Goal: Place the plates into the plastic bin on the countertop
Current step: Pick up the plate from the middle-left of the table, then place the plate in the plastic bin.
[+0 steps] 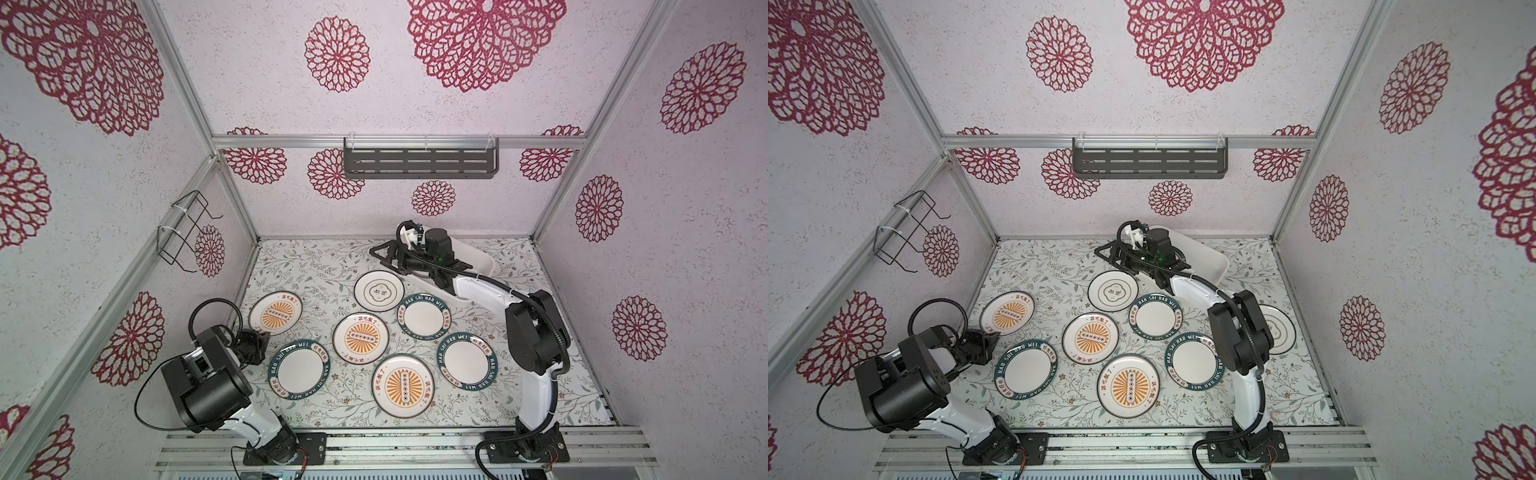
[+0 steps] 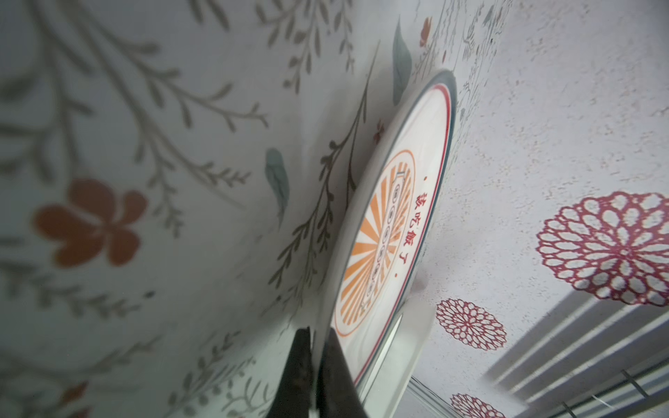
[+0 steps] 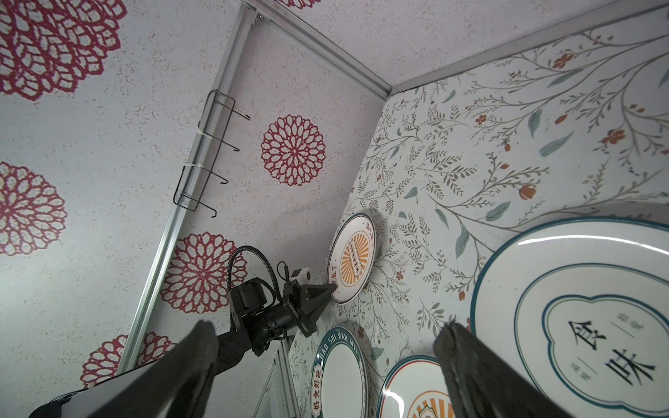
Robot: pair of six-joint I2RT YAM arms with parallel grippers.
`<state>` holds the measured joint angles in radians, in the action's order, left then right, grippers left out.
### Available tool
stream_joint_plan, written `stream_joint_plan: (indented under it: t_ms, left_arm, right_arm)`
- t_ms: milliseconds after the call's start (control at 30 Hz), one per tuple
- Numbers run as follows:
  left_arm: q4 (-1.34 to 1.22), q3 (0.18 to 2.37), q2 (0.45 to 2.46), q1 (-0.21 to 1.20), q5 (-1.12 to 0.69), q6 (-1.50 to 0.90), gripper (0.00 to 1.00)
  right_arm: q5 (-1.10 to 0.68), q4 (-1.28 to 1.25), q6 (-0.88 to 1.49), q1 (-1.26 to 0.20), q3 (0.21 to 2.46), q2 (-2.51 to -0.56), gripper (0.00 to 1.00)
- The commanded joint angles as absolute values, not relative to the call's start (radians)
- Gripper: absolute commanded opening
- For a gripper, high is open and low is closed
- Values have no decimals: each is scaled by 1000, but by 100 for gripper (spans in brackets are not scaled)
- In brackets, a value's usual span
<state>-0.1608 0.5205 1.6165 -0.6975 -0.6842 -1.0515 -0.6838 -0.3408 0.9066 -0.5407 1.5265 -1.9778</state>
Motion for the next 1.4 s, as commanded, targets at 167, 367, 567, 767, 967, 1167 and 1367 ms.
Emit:
stream_joint_plan:
  t_ms: [167,367,567,767,967,1167,1367]
  left_arm:
    - [-171,595,1547,-585,-618,-1138,0]
    - [-48,805,1546,-400,-558,-1120,0]
    - [-22,1030,1630,-213,-533,-1136,0]
    - [49,1293,1762,-19,-549,-1132,0]
    - [69,1519,1922,149,-635,-1190,0]
    - [63,1637,2057,270,-712,-1241,0]
    - [17,1663,2089,327,-731,-1275,0]
  right_arm:
    - [-617,-345,873,-480,1439,-1839,99]
    - [-558,-326,874,-394,1333,-1754,99]
    - [-483,-245,829,-308,1254,-1649,99]
    - [-405,-144,781,-248,1206,-1553,99]
    - [-408,-170,796,-227,1162,-1515,98]
    - [-437,-214,819,-226,1146,-1534,93]
    - [-461,-269,855,-227,1140,-1570,86]
